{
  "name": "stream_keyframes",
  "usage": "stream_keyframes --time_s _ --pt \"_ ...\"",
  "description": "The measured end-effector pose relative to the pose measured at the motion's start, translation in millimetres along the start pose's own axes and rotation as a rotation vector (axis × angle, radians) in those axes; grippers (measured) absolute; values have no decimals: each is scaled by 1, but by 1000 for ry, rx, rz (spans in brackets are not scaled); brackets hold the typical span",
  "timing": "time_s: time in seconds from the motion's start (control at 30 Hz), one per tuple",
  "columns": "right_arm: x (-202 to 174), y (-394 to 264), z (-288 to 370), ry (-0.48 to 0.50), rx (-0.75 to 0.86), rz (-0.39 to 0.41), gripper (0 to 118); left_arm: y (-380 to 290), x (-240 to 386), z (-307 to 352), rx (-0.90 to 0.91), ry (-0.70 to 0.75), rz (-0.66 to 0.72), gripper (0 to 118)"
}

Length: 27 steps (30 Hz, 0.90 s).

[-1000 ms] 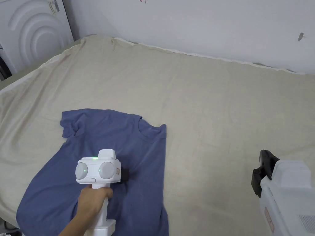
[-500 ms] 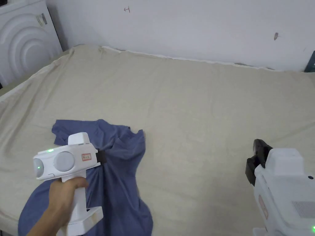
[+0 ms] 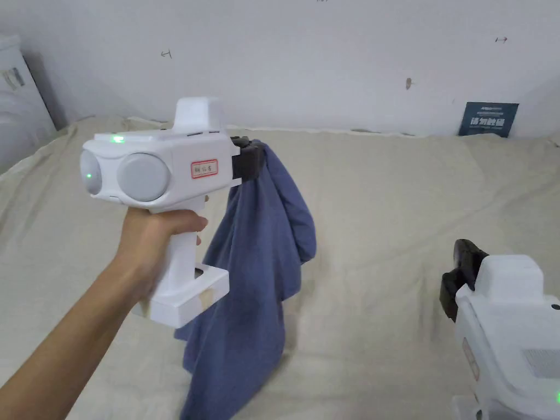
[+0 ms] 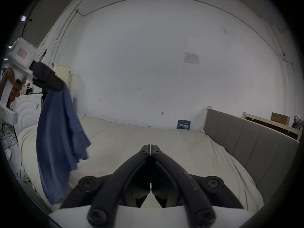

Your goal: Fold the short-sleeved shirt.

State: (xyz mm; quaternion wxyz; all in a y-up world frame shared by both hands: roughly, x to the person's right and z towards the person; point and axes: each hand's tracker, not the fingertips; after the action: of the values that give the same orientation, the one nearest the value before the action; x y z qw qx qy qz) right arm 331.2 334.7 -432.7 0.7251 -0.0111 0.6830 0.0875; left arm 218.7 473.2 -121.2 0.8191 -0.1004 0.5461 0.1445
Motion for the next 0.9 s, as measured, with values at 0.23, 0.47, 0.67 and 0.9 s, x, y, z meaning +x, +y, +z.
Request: stream_keyframes --time_s 0.23,0.47,0.67,0.9 --pt "43 -3 23 -100 3 -1 1 -19 75 -60 -75 -160 -37 2" --pt "76 -19 39 -168 -36 8 1 -113 116 -130 -322 -232 -79 2" --pt "89 -32 40 -193 -79 -10 1 -221 124 -174 -597 -169 -93 2" --pt "83 -37 37 -184 -99 -10 1 -293 119 -198 -746 -60 -80 3"
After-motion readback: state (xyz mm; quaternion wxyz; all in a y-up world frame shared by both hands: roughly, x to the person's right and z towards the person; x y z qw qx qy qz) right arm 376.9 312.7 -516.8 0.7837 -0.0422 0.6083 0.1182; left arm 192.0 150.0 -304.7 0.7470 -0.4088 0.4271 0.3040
